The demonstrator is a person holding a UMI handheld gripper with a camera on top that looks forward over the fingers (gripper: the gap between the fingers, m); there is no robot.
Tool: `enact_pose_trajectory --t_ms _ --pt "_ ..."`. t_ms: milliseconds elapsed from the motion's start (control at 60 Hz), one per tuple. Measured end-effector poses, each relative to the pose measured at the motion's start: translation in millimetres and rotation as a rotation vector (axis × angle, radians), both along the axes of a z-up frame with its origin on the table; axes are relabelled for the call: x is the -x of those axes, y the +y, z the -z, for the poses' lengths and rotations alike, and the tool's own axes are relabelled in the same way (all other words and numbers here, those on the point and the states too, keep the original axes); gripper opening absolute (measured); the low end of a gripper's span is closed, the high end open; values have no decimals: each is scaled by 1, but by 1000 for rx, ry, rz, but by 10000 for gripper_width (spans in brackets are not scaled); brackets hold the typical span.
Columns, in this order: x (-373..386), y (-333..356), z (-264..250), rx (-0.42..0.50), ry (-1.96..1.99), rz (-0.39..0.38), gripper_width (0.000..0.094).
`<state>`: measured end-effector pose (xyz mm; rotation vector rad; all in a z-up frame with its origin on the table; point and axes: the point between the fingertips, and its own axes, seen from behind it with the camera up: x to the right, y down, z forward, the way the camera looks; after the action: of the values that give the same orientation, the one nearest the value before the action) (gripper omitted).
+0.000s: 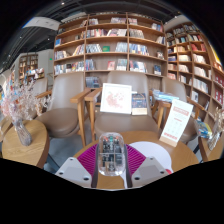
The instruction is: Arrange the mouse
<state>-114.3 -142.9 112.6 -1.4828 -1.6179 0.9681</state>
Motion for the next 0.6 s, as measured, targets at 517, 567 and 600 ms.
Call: enact_pose_trajectory --t_ms 517,567,600 --pt "58 153 123 -7 -182 132 405" --pt "60 153 122 -9 -165 133 424" --pt "60 153 123 -18 -163 129 443"
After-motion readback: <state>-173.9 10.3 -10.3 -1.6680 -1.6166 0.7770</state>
